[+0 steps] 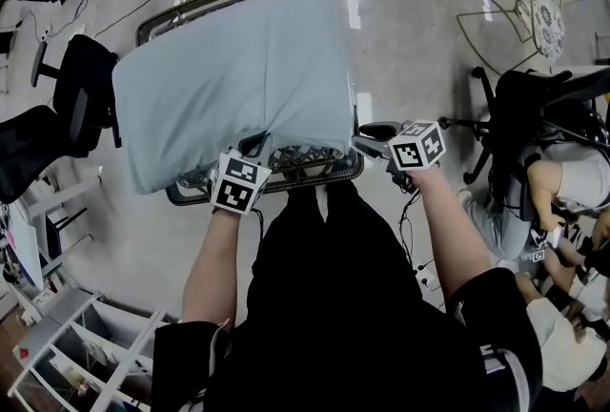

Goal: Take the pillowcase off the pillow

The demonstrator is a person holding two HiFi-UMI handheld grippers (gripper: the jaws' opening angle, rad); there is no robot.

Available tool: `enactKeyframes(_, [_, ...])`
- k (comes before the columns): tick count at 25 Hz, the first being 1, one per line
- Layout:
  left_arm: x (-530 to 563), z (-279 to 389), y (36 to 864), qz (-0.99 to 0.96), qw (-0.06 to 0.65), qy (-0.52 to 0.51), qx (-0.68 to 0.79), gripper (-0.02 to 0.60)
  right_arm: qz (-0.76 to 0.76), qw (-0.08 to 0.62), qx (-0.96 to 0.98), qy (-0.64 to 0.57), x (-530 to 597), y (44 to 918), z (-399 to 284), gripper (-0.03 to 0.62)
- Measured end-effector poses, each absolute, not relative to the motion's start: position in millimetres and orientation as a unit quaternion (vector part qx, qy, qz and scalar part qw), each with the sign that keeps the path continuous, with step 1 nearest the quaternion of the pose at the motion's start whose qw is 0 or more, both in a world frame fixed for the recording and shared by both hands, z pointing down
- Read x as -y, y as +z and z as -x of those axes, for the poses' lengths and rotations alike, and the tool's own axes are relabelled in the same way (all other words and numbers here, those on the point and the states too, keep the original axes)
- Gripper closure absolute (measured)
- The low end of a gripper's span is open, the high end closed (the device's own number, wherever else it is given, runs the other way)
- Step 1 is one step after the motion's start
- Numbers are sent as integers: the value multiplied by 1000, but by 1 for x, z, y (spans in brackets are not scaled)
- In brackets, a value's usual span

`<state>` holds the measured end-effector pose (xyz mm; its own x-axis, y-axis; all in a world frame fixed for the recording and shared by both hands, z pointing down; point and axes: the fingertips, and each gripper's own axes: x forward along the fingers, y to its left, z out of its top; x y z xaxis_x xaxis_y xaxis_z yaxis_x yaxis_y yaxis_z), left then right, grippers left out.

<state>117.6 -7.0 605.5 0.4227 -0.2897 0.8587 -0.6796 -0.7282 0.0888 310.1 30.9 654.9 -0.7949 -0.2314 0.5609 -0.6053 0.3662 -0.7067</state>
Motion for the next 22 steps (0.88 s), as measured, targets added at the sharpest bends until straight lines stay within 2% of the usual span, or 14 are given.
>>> enactKeyframes(9, [-1, -109, 607, -817, 258, 410, 312, 572, -207, 165, 818, 510, -32, 666, -261, 405])
enactKeyframes(10, [0, -108, 606, -818, 259, 407, 314, 572, -207, 172, 821, 503, -32, 665, -267, 385])
enactKeyframes(11, [1, -109, 606, -819, 258, 404, 316, 572, -207, 178, 823, 498, -31, 665, -275, 321])
enactKeyframes(12, [2, -110, 605, -820, 255, 403, 317, 572, -205, 180, 824, 497, -31, 664, -283, 283])
enactKeyframes(15, [0, -114, 606, -820, 237, 415, 316, 572, -192, 188, 828, 492, -34, 662, -290, 284])
enactKeyframes(18, [0, -116, 608, -816, 216, 434, 316, 572, -192, 236, 845, 440, -28, 667, -272, 290])
enactKeyframes(19, [1, -116, 608, -815, 214, 436, 316, 572, -188, 250, 849, 425, -26, 667, -264, 313])
enactKeyframes(22, [0, -121, 611, -814, 222, 436, 312, 572, -175, 291, 851, 401, -28, 675, -242, 319])
